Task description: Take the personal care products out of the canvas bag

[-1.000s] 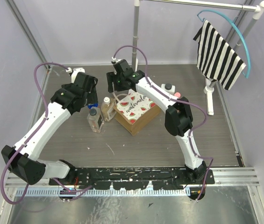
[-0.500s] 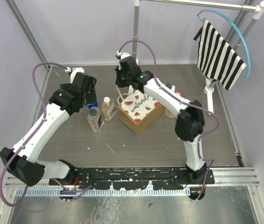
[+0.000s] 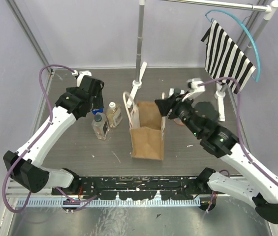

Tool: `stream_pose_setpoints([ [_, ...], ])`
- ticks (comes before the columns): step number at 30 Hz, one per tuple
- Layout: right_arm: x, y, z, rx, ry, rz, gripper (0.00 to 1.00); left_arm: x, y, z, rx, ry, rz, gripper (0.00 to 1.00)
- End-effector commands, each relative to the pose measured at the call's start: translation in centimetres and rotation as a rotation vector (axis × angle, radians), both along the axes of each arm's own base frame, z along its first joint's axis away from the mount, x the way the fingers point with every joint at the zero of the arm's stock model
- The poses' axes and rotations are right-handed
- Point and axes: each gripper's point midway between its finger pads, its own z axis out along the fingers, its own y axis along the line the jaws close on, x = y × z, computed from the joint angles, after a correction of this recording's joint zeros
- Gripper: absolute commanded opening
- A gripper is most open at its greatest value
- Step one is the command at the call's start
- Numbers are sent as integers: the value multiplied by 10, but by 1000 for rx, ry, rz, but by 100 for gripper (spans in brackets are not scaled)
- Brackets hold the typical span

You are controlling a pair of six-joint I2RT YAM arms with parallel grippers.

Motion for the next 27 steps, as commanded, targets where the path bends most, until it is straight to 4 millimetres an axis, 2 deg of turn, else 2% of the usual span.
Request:
stream_pose_setpoints([
  [1, -4, 5, -141, -206, 391, -22, 71, 11, -6, 2, -15, -20, -2, 99],
  [3, -14, 11, -165, -248, 480, 26, 86, 11, -8, 2, -25, -17, -2, 99],
  [6, -15, 11, -174, -269, 510, 20, 97, 10, -8, 2, -32, -14, 0, 99],
  [10, -2, -22, -171, -354, 509, -160, 100, 5, -3, 5, -23, -25, 8, 100],
  [12, 4, -37, -163, -392, 498, -245, 100, 3, -1, 7, -18, -30, 10, 99],
  [16, 13, -69, -131, -433, 444, -413, 100, -1, 2, 11, -15, -27, 11, 99],
  [19, 15, -83, -104, -448, 396, -474, 100, -7, 1, 16, -38, -22, 3, 99],
  [24, 20, -79, -44, -386, 262, -429, 100, -23, 0, 33, -107, -53, -28, 99],
  [27, 36, -85, -5, -330, 211, -479, 100, -28, 1, 41, -125, -67, -33, 99],
])
